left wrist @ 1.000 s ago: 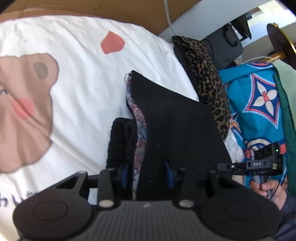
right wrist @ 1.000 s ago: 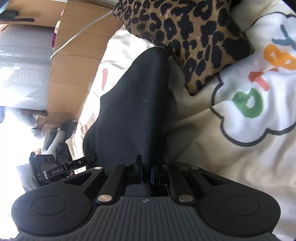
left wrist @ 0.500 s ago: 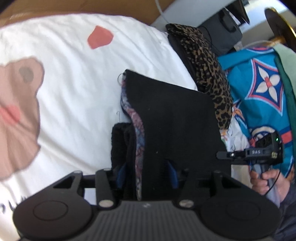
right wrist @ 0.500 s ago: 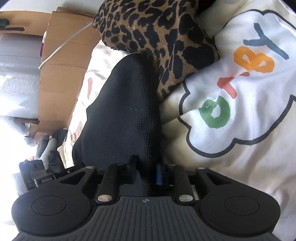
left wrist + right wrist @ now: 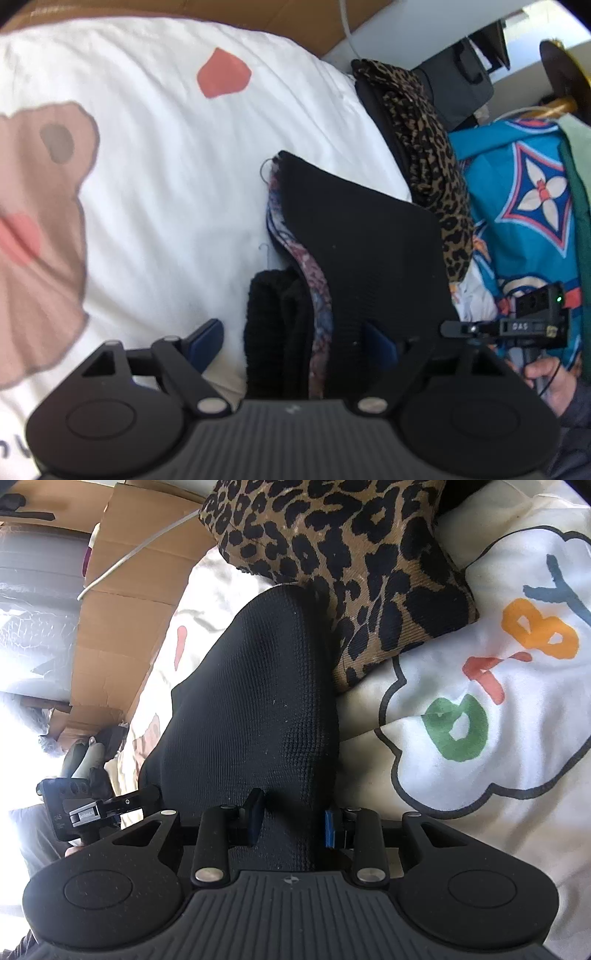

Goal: Fold clothes
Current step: 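Close both grippers on the folded shorts stack edge, then lift the folded stack off the duvet with both grippers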

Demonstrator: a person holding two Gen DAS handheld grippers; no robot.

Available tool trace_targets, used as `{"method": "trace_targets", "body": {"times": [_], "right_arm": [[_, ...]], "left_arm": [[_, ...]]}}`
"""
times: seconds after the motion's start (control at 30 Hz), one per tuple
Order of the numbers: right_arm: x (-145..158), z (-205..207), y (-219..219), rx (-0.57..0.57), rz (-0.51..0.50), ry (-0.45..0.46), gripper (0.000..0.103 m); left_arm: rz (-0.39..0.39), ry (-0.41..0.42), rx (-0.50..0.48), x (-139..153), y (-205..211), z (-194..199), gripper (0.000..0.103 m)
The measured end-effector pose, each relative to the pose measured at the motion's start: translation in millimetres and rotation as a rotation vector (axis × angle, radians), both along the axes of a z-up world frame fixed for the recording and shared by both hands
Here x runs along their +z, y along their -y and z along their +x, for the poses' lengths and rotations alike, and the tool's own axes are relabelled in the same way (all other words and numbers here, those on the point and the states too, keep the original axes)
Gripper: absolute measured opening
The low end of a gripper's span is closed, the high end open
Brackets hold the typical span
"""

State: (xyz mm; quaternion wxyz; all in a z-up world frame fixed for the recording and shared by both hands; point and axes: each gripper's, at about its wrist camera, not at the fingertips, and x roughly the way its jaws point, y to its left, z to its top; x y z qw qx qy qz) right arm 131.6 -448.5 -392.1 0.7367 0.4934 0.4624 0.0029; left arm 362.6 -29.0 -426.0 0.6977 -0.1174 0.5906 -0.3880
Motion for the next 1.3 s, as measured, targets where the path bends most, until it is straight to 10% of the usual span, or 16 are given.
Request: {"method": "trace_targets", "body": {"times": [0.23, 0.67, 1.0, 1.07, 1.3], "right_arm": [[4.1, 4.8, -3.6, 0.015, 0.001, 0.017, 0.034], [-6.2, 7.7, 4.2, -0.043, 0.038, 0.025, 0.037], [-17.3, 12.2, 8.0, -0.098, 0.059, 0.079, 0.046], [-10.9, 12.1, 7.1, -0.076, 0.035, 0.115, 0.027], [-4.9, 15.7, 6.4, -0.030, 0.005, 0.120, 0.026]], "left_arm": [[-0.093, -0.060, 0.000, -4.0, -10.5, 6.0, 0.044], [-0.171, -0.166, 0.035, -25.9, -9.1, 19.3, 0.082], [-0.177, -0.159, 0.016, -22.7, 6.0, 28.9, 0.080], [-0.147, -0.111, 0.001, -18.0, 11.1, 28.0, 0.044], [-0.158, -0.124, -0.016, -22.5, 9.0, 28.8, 0.056]]}}
